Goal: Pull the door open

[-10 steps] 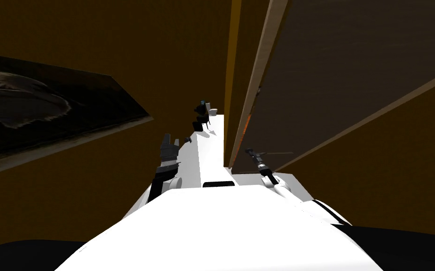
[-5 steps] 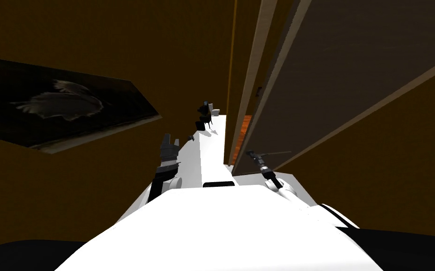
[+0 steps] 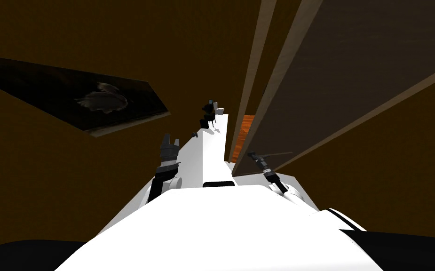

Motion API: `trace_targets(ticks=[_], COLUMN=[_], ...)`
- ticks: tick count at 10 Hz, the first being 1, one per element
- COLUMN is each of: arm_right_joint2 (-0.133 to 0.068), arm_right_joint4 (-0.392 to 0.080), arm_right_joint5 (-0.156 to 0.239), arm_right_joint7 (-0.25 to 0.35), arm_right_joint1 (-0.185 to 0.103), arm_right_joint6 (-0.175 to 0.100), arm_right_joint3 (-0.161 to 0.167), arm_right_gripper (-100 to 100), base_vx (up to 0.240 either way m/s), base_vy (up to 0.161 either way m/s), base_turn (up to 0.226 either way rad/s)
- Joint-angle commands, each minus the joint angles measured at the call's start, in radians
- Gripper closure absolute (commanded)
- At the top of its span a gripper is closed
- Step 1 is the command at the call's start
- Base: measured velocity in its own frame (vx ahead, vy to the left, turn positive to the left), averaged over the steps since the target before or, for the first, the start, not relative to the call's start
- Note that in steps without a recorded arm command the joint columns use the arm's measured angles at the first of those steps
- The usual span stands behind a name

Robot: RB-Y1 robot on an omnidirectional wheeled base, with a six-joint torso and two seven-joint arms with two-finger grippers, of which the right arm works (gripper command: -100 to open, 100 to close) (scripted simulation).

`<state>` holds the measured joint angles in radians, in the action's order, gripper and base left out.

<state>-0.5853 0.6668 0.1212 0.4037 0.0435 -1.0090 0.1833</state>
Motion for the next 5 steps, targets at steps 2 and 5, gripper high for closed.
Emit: trace_targets(ticks=[2,5], arm_right_joint2=[-0.021,-0.028], arm_right_joint4=[-0.016,-0.040], arm_right_joint5=[-0.001,-0.001], arm_right_joint7=[0.017,0.030], arm_right_joint1=[0.015,0.028], arm_right_joint6=[-0.043,-0.087], arm_right_joint3=[0.012,0.027], arm_right_gripper=[100,100], base_vx=[-0.169,-0.146], base_vy=[-0.083,-0.070], base_turn=[0.104,0.127])
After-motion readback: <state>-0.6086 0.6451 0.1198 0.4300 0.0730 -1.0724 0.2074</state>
